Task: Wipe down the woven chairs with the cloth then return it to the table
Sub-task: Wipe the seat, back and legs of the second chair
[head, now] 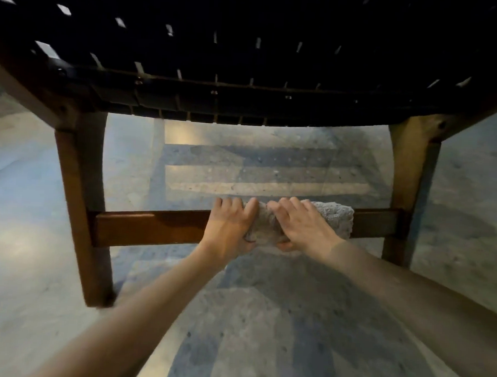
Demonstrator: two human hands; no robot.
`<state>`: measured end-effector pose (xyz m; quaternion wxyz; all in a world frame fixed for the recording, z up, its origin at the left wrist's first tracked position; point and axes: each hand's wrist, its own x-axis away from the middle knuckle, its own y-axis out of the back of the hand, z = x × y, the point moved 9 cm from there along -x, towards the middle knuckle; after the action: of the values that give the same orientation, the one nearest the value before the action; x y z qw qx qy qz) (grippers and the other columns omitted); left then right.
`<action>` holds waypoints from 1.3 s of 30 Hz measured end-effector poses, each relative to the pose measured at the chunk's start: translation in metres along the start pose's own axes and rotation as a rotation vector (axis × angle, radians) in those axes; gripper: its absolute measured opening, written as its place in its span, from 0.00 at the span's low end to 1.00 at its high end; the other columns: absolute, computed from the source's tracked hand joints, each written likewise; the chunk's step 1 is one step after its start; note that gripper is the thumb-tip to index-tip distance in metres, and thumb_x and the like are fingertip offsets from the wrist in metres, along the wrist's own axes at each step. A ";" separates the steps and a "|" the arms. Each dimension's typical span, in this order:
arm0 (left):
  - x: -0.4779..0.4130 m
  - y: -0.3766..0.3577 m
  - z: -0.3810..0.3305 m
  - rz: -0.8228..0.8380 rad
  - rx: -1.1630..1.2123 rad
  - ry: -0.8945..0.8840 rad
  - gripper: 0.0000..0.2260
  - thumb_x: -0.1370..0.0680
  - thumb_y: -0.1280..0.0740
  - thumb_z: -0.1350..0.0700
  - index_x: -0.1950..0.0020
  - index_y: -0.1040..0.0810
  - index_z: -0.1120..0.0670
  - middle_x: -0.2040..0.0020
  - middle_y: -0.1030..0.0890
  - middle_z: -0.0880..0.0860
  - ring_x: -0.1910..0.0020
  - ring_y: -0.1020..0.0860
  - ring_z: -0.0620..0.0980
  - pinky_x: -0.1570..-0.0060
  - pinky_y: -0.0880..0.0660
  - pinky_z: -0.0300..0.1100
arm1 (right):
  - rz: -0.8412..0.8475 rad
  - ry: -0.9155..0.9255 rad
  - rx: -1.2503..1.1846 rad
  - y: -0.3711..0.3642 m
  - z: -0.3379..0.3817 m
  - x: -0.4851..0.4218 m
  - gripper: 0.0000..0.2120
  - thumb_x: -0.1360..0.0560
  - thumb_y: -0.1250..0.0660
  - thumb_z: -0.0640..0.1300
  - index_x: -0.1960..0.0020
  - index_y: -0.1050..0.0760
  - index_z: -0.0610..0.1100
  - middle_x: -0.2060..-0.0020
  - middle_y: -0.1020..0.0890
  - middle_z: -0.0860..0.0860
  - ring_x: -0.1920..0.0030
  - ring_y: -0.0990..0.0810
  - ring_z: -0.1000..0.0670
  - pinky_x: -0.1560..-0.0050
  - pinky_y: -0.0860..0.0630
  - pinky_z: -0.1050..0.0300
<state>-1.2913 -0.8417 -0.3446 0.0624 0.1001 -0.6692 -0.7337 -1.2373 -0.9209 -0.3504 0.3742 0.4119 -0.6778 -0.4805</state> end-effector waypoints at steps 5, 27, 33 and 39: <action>-0.053 0.008 -0.093 -0.014 0.073 -0.068 0.34 0.30 0.32 0.39 0.32 0.40 0.53 0.41 0.26 0.54 0.44 0.26 0.55 0.42 0.34 0.48 | 0.098 -0.140 -0.040 -0.033 -0.091 0.049 0.36 0.27 0.33 0.52 0.25 0.45 0.43 0.37 0.33 0.45 0.39 0.32 0.44 0.37 0.40 0.51; -0.027 0.002 -0.070 -0.178 0.028 -0.041 0.36 0.32 0.30 0.38 0.30 0.39 0.52 0.42 0.28 0.52 0.43 0.29 0.53 0.42 0.34 0.46 | 0.101 -0.144 0.081 -0.015 -0.058 0.037 0.25 0.22 0.59 0.39 0.26 0.53 0.37 0.37 0.37 0.41 0.39 0.34 0.40 0.40 0.38 0.46; 0.034 0.006 0.047 -0.168 0.015 0.054 0.39 0.45 0.22 0.39 0.40 0.24 0.58 0.55 0.22 0.58 0.57 0.22 0.60 0.53 0.26 0.51 | 0.026 0.084 0.014 0.024 0.045 -0.022 0.33 0.21 0.41 0.49 0.26 0.53 0.36 0.33 0.38 0.41 0.36 0.35 0.40 0.38 0.37 0.46; 0.090 0.002 0.140 -0.095 -0.032 0.146 0.39 0.44 0.18 0.46 0.38 0.27 0.59 0.50 0.22 0.60 0.53 0.22 0.61 0.48 0.25 0.55 | -0.052 0.233 -0.064 0.053 0.133 -0.074 0.42 0.27 0.32 0.54 0.25 0.51 0.38 0.33 0.36 0.41 0.35 0.34 0.41 0.38 0.35 0.47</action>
<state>-1.4110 -0.7269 -0.3361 0.0779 0.1838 -0.6456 -0.7371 -1.3404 -0.7970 -0.3418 0.4508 0.4702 -0.6030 -0.4605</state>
